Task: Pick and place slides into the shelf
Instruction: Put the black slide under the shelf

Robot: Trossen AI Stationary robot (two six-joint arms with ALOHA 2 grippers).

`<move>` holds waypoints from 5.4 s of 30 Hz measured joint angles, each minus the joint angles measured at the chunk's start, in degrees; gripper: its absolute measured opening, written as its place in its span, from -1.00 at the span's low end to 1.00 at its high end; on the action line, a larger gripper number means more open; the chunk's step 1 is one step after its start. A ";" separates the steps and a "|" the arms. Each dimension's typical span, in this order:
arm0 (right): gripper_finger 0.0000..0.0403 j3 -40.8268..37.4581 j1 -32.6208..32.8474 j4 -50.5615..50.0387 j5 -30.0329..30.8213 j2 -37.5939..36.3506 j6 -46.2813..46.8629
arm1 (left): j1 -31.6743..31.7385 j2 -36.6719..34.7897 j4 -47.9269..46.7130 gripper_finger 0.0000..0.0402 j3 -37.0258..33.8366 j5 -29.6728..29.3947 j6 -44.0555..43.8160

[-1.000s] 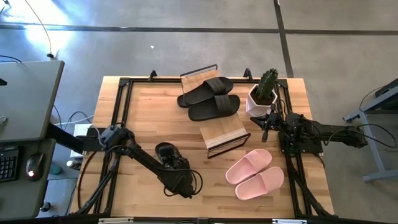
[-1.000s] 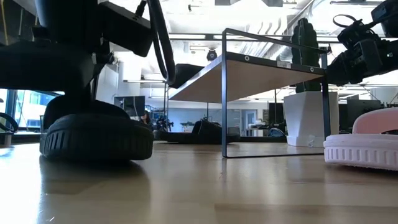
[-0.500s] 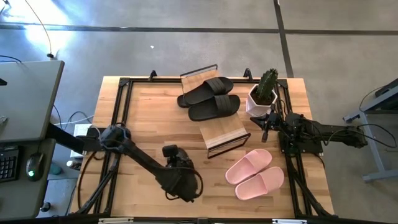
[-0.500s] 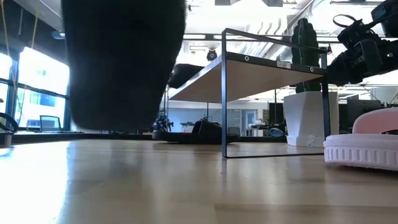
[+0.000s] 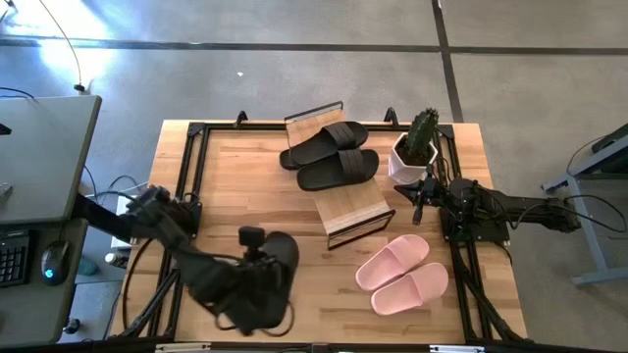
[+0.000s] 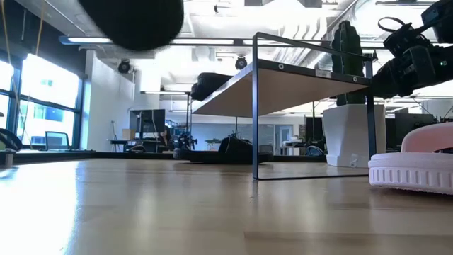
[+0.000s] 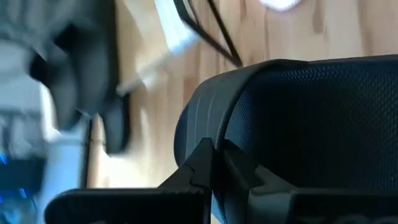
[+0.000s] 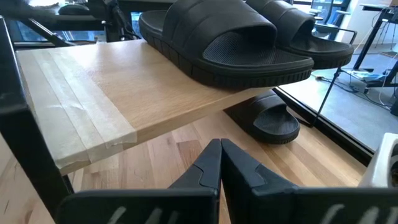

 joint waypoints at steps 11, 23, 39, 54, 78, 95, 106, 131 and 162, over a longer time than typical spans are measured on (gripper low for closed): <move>-1.00 0.00 -0.02 0.00 0.02 0.07 0.00 | -2.51 -13.26 -0.03 -0.99 -0.01 -6.16 22.44; -1.00 0.00 -0.01 0.00 -0.16 0.07 0.00 | 6.14 -19.79 0.18 -1.00 -5.88 -6.56 37.69; -1.00 0.00 -0.01 0.04 0.68 0.07 -1.09 | 18.38 -45.92 37.22 -1.00 -60.75 0.69 47.09; -1.00 0.00 -0.02 0.04 0.76 0.04 -2.48 | 42.53 -40.26 69.33 -1.00 -76.13 16.67 74.03; -1.00 0.00 0.00 0.04 0.39 0.18 -1.53 | 45.91 -27.63 84.46 -1.00 -75.30 32.20 93.48; -1.00 0.00 -0.02 0.04 0.46 0.39 -1.53 | 57.67 -23.65 91.13 -1.00 -75.14 36.88 104.73; -1.00 0.00 -0.02 0.04 0.48 0.39 -1.51 | 62.76 -23.67 92.30 -1.00 -75.17 45.04 105.16; -1.00 0.00 -0.02 0.04 0.50 0.39 -1.07 | 63.90 -23.67 90.69 -0.60 -75.21 32.55 98.95; -1.00 0.00 0.00 0.01 -0.15 0.42 -1.44 | 48.12 -35.59 60.95 -0.30 -67.72 5.11 61.88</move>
